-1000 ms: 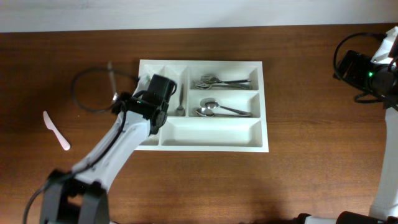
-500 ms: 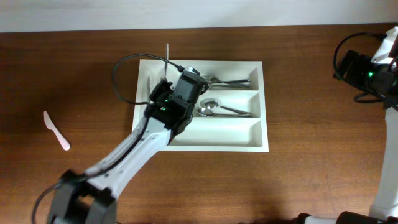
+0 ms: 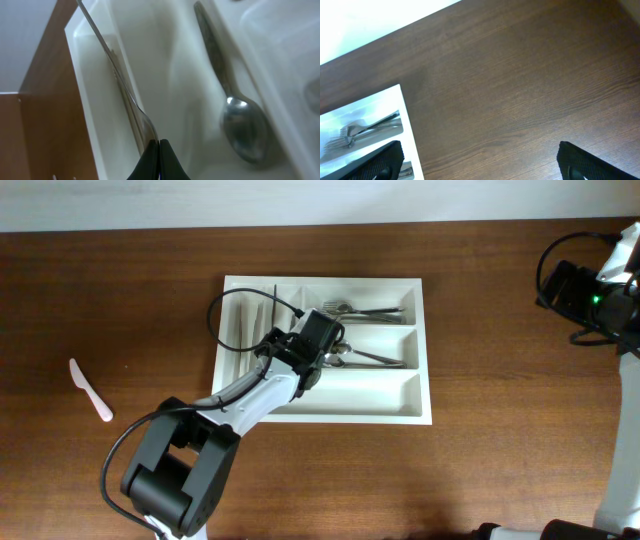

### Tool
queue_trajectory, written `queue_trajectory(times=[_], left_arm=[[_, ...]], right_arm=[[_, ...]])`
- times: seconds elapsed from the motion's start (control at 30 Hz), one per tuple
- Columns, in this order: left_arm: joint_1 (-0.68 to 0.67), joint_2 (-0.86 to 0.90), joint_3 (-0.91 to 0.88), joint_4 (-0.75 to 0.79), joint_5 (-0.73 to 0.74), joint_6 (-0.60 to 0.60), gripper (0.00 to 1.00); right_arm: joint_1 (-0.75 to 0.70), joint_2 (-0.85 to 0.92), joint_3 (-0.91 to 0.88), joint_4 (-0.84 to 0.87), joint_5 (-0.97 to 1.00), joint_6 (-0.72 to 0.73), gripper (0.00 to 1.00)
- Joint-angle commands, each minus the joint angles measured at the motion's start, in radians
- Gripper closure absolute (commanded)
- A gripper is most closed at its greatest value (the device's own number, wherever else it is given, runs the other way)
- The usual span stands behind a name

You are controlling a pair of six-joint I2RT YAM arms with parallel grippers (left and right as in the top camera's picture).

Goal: Pack container
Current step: 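Lower the spoon into the narrow left-middle compartment and release, then move the left gripper back to the white plastic knife left of tray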

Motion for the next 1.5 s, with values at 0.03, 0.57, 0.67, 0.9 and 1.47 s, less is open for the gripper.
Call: queue_trajectory(times=[0.03,0.57,0.67,0.9,1.47], left_arm=[[-0.027,0.002,0.006,-0.035,0.061,-0.108,0.98],[-0.04,0.003,0.007,-0.073,0.057,-0.338,0.98],[-0.04,0.003,0.007,-0.093,0.057,-0.386,0.98],[-0.04,0.003,0.007,-0.106,0.064,-0.437,0.98],[-0.015,-0.043,0.406,-0.441,-0.132,-0.288,0.36]], right_arm=[[-0.006,0.0,-0.005,0.001,-0.005,0.008,0.01],[-0.006,0.0,-0.005,0.001,-0.005,0.008,0.01],[-0.006,0.0,-0.005,0.001,-0.005,0.008,0.01],[-0.006,0.0,-0.005,0.001,-0.005,0.008,0.01],[-0.006,0.0,-0.005,0.001,-0.005,0.008,0.01]])
